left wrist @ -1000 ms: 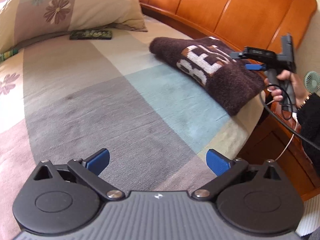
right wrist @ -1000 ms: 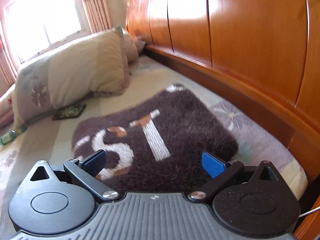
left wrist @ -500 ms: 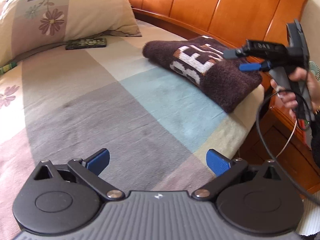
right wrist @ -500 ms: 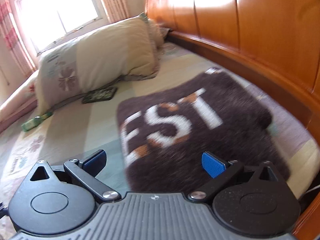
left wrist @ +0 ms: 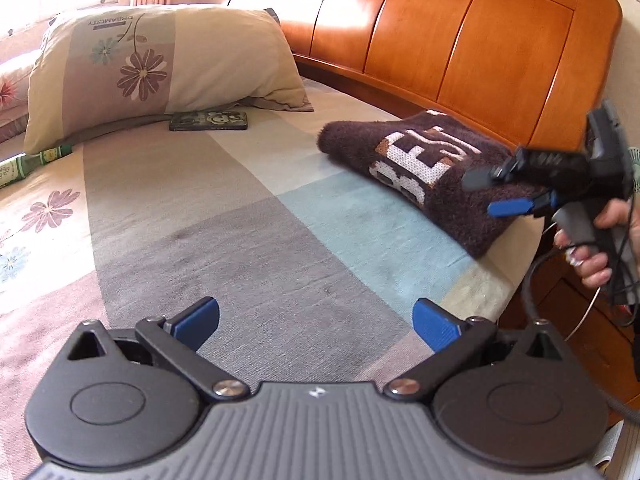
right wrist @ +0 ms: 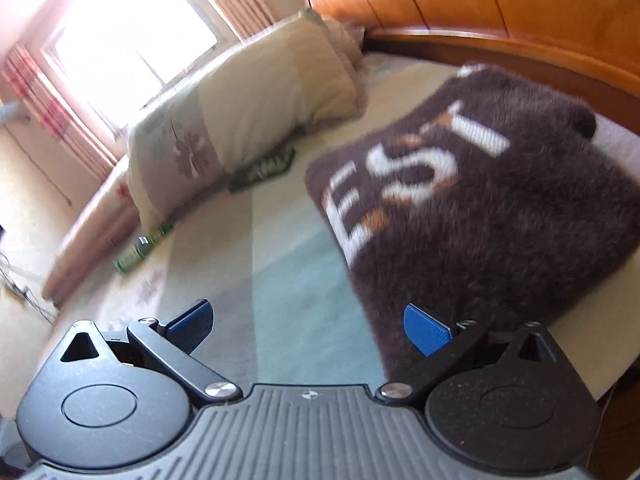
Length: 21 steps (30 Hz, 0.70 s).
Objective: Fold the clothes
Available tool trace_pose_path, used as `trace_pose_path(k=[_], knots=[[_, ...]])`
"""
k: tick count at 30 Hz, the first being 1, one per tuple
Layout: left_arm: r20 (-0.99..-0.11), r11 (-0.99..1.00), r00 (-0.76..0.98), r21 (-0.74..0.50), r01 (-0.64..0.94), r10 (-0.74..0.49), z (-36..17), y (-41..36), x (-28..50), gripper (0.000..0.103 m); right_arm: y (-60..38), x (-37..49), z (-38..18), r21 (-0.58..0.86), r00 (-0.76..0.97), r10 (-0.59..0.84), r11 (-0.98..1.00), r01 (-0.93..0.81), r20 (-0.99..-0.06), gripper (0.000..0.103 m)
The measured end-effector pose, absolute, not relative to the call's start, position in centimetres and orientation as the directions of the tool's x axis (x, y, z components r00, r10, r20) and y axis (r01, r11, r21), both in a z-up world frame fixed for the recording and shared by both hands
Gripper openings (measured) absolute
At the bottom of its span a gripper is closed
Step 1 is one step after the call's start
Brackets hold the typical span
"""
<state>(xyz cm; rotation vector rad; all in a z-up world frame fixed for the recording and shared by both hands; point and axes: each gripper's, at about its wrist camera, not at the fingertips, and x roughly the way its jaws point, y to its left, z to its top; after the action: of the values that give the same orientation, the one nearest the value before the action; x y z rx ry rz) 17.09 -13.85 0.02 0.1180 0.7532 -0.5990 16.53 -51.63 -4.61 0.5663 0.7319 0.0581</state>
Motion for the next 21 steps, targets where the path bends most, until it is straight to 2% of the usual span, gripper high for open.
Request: trace_pose_path(k=[2, 9, 14, 17, 21], knots=[[-0.673, 0.828, 0.574, -0.104, 0.551, -0.466, 0.1, -13.6, 17.1, 0.102, -51.2, 16.4, -5.3, 0.487, 0.732, 0.232, 0.86, 0.154, -0.641, 0.103], [-0.657, 0.853, 0.602, -0.127, 0.505, -0.454, 0.0, -12.5, 17.6, 0.102, -51.8, 15.3, -2.8, 0.494, 0.788, 0.204, 0.858, 0.143, -0.581, 0.103], [-0.644, 0.867, 0.625, -0.124, 0.483, -0.441, 0.3, -11.7, 17.8, 0.102, -51.4, 16.0, -5.2, 0.474, 0.719, 0.209, 0.86, 0.188, -0.663, 0.103], [-0.656, 0.869, 0.617, -0.126, 0.479, -0.435, 0.1, -11.6, 18.2, 0.102, -50.5, 14.9, -4.8, 0.448, 0.722, 0.19, 0.875, 0.184, -0.665, 0.103], [-0.667, 0.865, 0.596, -0.152, 0.479, -0.447, -0.2, -11.9, 18.5, 0.102, -49.7, 13.2, -3.5, 0.357, 0.733, 0.072, 0.903, 0.241, -0.676, 0.103]])
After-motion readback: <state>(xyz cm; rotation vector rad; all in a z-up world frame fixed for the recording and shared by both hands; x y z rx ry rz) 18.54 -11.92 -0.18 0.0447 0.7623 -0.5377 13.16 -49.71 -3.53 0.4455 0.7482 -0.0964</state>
